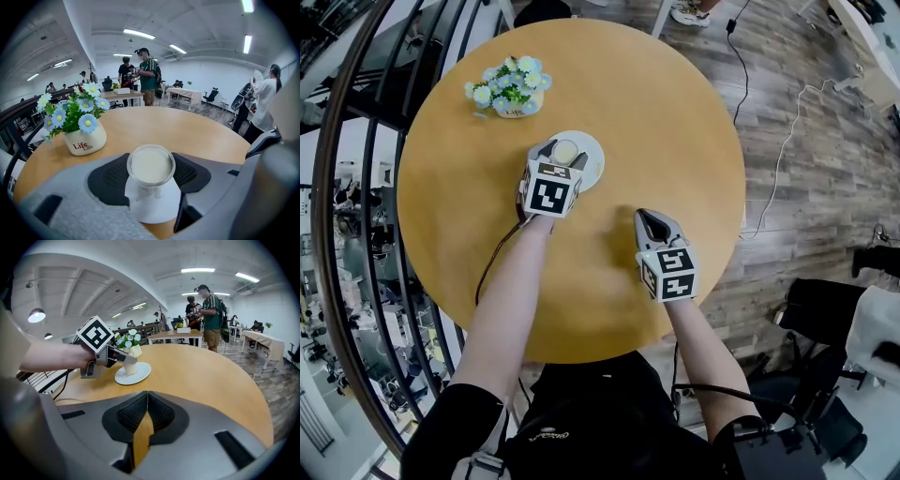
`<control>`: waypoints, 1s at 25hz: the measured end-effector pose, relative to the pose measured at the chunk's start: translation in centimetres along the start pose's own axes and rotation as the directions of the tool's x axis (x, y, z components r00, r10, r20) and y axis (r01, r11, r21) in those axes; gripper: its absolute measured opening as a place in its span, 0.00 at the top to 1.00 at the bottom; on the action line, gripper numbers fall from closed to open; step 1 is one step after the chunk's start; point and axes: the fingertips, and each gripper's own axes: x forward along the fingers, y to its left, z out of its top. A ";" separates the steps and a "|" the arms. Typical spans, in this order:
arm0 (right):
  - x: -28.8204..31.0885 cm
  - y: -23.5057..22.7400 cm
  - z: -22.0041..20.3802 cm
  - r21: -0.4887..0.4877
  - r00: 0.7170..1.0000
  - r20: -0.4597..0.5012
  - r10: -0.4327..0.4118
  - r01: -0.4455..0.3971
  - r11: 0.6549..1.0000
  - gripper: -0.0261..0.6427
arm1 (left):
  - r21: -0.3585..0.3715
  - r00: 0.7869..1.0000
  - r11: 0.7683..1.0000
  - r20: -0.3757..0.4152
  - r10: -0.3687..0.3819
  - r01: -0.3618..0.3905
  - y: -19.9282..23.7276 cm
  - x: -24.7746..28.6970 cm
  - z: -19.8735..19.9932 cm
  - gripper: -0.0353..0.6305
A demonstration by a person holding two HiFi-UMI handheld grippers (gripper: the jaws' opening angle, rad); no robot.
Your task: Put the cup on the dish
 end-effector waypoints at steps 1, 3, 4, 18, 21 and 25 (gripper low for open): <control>0.0 0.1 0.0 0.000 1.000 0.000 0.002 -0.002 1.000 0.96 | -0.001 1.000 1.000 0.004 0.003 -0.003 0.1 0.0 0.0 0.53; 0.1 0.2 -0.1 -0.002 1.000 -0.003 0.005 -0.005 1.000 0.95 | -0.001 1.000 1.000 0.003 0.007 -0.007 0.2 -0.1 -0.1 0.53; 0.1 0.3 -0.2 -0.002 1.000 -0.005 0.006 -0.006 1.000 0.95 | 0.001 1.000 1.000 0.002 0.008 -0.008 0.2 0.0 -0.1 0.53; 0.1 0.5 -0.9 0.012 1.000 -0.014 0.012 -0.011 1.000 0.96 | 0.000 1.000 1.000 0.008 0.013 -0.013 0.2 -0.2 -0.2 0.53; 0.1 0.5 -0.9 0.012 1.000 -0.016 0.011 -0.011 1.000 0.95 | -0.001 1.000 1.000 0.014 0.014 -0.014 0.2 -0.1 -0.1 0.53; 0.0 0.4 -1.1 0.012 1.000 -0.019 0.007 -0.007 1.000 0.95 | 0.000 1.000 1.000 0.021 0.021 -0.021 0.2 -0.1 -0.1 0.53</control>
